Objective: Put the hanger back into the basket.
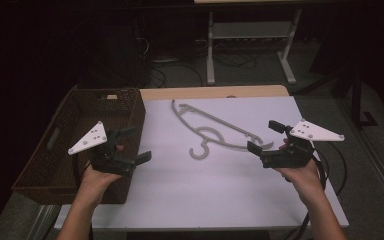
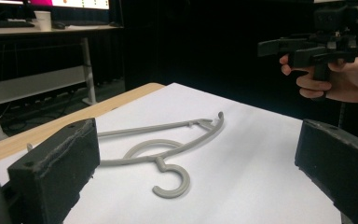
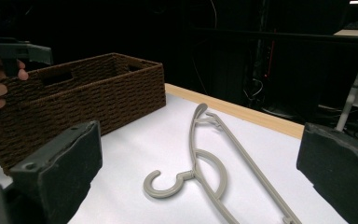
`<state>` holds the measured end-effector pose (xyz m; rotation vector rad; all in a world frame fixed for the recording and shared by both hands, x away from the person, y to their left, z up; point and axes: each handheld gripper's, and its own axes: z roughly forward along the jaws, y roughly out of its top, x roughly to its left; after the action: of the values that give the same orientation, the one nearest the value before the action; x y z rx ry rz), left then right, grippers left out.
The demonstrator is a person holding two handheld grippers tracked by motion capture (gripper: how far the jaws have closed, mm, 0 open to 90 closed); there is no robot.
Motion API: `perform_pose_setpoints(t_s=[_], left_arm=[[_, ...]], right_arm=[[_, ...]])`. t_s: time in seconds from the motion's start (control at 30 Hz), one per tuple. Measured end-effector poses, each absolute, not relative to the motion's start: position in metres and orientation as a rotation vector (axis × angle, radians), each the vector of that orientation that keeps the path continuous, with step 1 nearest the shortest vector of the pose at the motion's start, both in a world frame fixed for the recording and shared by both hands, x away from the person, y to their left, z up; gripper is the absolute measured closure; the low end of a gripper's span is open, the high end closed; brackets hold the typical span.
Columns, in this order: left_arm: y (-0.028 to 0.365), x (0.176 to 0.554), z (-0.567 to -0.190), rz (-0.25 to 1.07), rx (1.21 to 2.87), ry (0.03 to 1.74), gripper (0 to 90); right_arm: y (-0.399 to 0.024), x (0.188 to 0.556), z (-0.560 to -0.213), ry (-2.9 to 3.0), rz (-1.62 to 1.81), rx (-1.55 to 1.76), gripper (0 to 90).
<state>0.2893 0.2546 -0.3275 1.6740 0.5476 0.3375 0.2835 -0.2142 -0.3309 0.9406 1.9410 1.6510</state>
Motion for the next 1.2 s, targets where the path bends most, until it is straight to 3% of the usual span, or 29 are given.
perform_pose_setpoints(t_s=[0.53,1.2], left_arm=[[0.222,0.284,-0.332,0.299,1.783,0.499,0.0],[0.191,0.287,-0.369,0.201,1.957,0.467,0.0]], right_arm=[[-0.212,0.293,-0.336,2.014,1.589,0.943,0.0],[-0.196,0.327,-0.353,2.134,1.488,0.936,0.0]])
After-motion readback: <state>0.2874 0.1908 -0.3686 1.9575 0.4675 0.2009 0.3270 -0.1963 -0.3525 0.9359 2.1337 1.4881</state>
